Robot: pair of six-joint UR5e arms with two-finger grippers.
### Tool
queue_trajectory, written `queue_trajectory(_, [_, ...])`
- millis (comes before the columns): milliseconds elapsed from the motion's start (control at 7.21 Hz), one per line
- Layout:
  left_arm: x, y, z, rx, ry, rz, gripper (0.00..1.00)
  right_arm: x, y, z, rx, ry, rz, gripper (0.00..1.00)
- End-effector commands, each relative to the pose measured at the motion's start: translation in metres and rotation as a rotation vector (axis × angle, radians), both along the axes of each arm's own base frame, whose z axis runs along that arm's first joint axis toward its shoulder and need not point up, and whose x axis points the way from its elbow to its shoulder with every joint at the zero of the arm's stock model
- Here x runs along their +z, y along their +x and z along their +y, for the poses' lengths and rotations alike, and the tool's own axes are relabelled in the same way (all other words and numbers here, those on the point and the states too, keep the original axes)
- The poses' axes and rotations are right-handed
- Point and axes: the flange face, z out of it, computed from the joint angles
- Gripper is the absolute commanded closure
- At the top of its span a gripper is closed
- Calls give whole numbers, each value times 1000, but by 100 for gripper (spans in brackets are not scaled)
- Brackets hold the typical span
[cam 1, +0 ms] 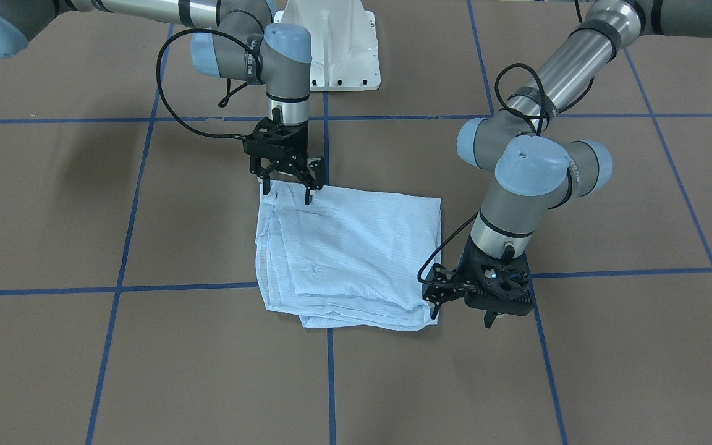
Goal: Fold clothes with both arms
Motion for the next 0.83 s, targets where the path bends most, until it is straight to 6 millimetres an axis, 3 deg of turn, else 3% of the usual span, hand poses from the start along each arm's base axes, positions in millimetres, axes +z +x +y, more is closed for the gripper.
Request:
queue_trajectory(0, [0, -1, 1, 0, 1, 1, 0, 4, -7, -4, 3, 17, -34, 0])
queue_trajectory(277, [-1, -1, 1, 0, 2, 2, 0, -8, 6, -11, 8, 17, -51, 0])
queue_trajectory(555, [-1, -1, 1, -1, 2, 4, 0, -51, 54, -7, -60, 20, 13, 0])
queue_trajectory(693, [-4, -2, 2, -1, 6, 7, 0, -62, 79, -17, -97, 6, 29, 0])
